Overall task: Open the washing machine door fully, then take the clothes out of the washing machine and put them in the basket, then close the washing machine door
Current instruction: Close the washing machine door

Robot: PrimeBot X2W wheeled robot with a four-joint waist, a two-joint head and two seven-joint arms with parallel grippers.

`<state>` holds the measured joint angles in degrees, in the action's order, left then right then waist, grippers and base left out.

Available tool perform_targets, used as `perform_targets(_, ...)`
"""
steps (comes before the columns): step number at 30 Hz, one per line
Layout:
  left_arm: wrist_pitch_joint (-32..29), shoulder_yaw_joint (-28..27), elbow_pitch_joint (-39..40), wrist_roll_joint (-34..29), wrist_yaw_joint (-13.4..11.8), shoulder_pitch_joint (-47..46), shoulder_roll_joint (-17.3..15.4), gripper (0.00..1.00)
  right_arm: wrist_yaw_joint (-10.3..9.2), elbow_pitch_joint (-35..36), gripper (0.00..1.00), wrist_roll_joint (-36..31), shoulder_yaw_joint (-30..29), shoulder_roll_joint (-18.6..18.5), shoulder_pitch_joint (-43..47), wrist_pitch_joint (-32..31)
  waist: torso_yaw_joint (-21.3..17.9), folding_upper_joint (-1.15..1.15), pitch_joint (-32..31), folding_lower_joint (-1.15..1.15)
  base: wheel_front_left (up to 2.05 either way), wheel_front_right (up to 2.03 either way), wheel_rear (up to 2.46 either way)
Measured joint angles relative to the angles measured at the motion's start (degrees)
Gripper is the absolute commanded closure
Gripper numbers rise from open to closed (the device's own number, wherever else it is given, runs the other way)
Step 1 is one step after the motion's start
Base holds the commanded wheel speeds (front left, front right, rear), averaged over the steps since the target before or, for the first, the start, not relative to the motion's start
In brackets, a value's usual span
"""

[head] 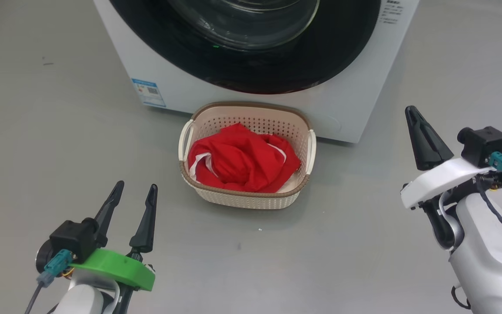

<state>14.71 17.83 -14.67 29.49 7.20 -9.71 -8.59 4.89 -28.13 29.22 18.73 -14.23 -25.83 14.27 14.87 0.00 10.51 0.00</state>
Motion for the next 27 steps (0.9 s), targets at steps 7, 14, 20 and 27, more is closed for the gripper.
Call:
perform_targets(7, 0.00, -3.42, 1.86, -1.88, 0.00, 1.76, -0.05, 0.00, -0.51, 2.56, 1.00, 0.00, -1.82, 1.66, 5.99, 0.00, -4.62, 0.00, -3.48, 0.00, 0.00, 0.00, 0.00)
perform_targets(14, 0.00, -5.21, 3.47, -3.52, 0.00, 3.89, 0.14, 0.00, -1.52, 5.70, 1.00, -0.01, -4.08, 2.47, 10.89, 0.00, -8.57, 0.00, -5.89, 0.00, 0.00, 0.00, 0.00)
perform_targets(20, 0.00, -6.10, 4.41, -4.36, 0.00, 5.45, 0.80, 0.00, -2.08, 8.71, 0.82, -0.97, -5.68, 3.10, 14.73, 0.00, -11.25, 0.00, -7.12, 0.00, 0.00, 0.00, 0.00)
perform_targets(27, 0.00, -8.04, 4.72, -2.79, 0.00, 6.17, 3.37, 0.00, -3.04, 12.61, 0.00, -4.09, -7.56, 2.94, 17.36, 0.00, -12.27, 0.00, -7.11, 0.00, 0.00, 0.00, 0.00)
